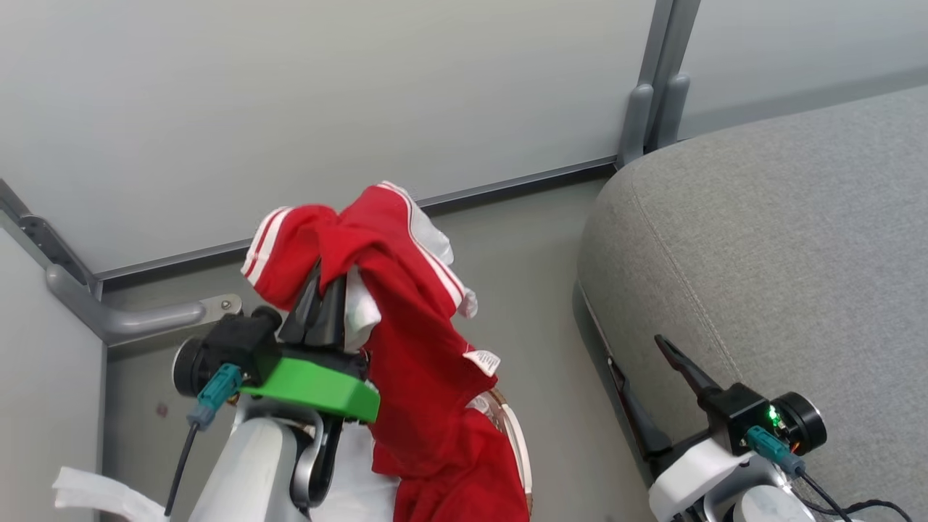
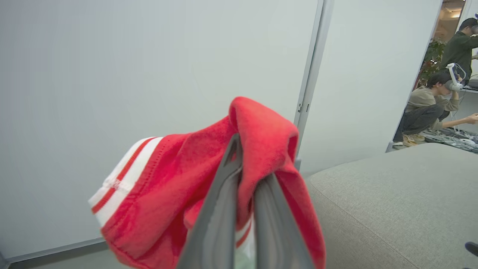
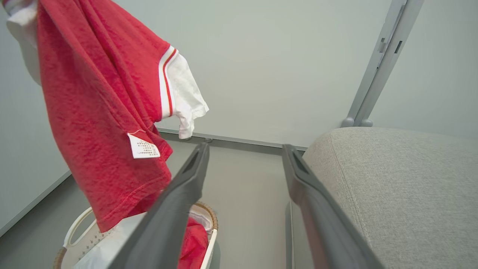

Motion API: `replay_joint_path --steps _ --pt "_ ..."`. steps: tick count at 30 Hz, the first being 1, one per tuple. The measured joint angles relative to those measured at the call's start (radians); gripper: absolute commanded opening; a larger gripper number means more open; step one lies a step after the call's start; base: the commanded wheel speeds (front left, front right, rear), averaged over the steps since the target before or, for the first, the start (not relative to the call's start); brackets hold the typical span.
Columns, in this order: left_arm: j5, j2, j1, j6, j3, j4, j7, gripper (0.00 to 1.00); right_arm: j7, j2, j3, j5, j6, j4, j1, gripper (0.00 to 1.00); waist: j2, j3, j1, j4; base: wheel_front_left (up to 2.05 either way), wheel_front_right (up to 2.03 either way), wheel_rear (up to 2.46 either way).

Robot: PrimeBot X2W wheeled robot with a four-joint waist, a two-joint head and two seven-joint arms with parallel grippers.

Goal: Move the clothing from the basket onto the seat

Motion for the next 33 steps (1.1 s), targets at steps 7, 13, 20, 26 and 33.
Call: replay_joint_path --steps 7,13,20,26,33 --pt "-0.045 -0.001 -0.041 0.0 -0.056 -0.048 0.0 0.0 0.0 -0.033 0.1 0.033 0.0 0.044 0.011 1.0 0.0 -0.008 0.0 0.008 0.0 0.0 0.0" --pt "-0.072 -0.002 -0.044 0.004 -0.109 -0.048 0.0 0.0 0.0 -0.081 0.284 0.089 0.0 0.079 -0.084 1.0 0.0 -0.004 0.0001 0.022 0.0 0.0 0.0" --pt "-0.095 -0.002 -0.047 0.012 -0.156 -0.044 0.0 0.0 0.0 -0.076 0.483 0.166 0.0 0.114 -0.271 1.0 0.0 0.01 0.0 0.05 0.0 0.0 0.0" --pt "-0.11 -0.002 -0.056 0.015 -0.197 -0.043 0.0 0.0 0.0 -0.039 0.579 0.177 0.0 0.179 -0.395 1.0 0.0 0.022 0.0001 0.077 0.0 0.0 0.0" --pt "-0.127 -0.002 -0.091 0.02 -0.25 -0.044 0.0 0.0 0.0 0.026 0.576 0.156 0.0 0.333 -0.446 1.0 0.0 0.044 0.0 0.107 0.0 0.0 0.0"
